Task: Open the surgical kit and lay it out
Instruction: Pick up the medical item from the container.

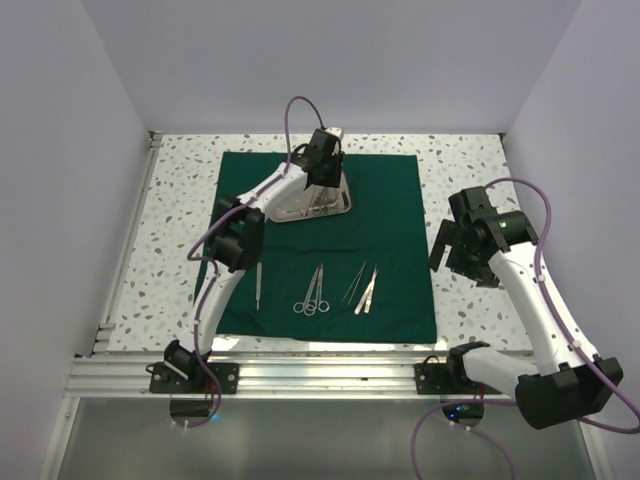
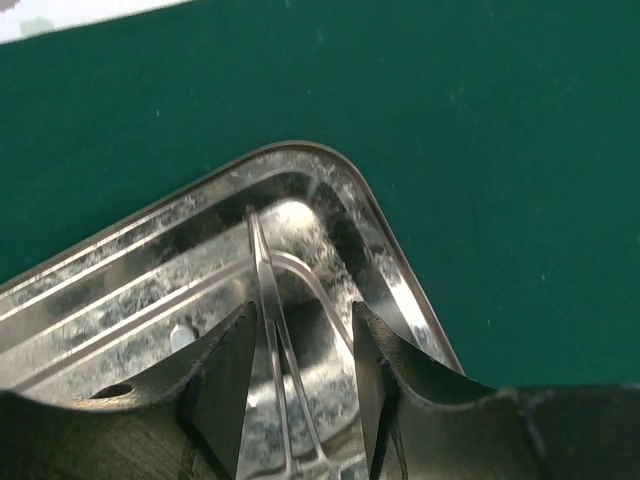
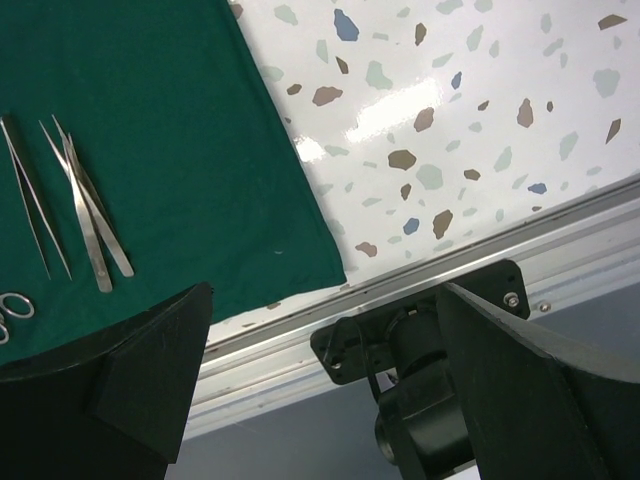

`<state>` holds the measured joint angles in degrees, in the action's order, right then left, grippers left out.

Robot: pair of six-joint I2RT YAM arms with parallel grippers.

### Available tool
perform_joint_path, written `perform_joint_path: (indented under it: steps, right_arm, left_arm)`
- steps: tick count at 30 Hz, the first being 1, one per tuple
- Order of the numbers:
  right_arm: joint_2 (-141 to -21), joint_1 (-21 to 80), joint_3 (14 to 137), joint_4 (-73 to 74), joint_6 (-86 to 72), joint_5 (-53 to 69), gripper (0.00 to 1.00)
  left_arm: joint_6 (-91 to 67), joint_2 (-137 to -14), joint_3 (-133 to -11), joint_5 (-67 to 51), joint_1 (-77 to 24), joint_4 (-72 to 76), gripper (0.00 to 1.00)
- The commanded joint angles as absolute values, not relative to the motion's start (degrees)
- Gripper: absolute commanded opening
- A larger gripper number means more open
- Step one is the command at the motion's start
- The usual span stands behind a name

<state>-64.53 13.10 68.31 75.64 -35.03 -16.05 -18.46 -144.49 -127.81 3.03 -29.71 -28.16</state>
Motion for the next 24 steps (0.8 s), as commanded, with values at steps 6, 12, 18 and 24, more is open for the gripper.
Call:
perform_joint_path:
  steps: [6,12,18,24]
  right_arm:
    - [-64.60,13.09,66.80,77.61,-37.97,-17.84,0.99]
    - [-64.77,13.09,66.36,77.96,-38.14,-17.84,0.98]
    - [-65.21,13.01,66.36,76.99,-38.06,-17.32,0.99]
    - [-66.62,13.01,65.92,75.15,-37.88,-15.82,0.98]
  left_arm:
    - [-13.80,-150.38,-133.15,8.87,-29.44,-22.59,0.48]
    - [-11.52,-152.93,-134.21,13.43,-29.44,-24.86,0.46]
    - [-8.09,-151.79,-131.05,19.33,-29.44,-27.85,0.36]
    - [-6.94,-151.09,-127.36,19.95,-29.27,-29.71,0.29]
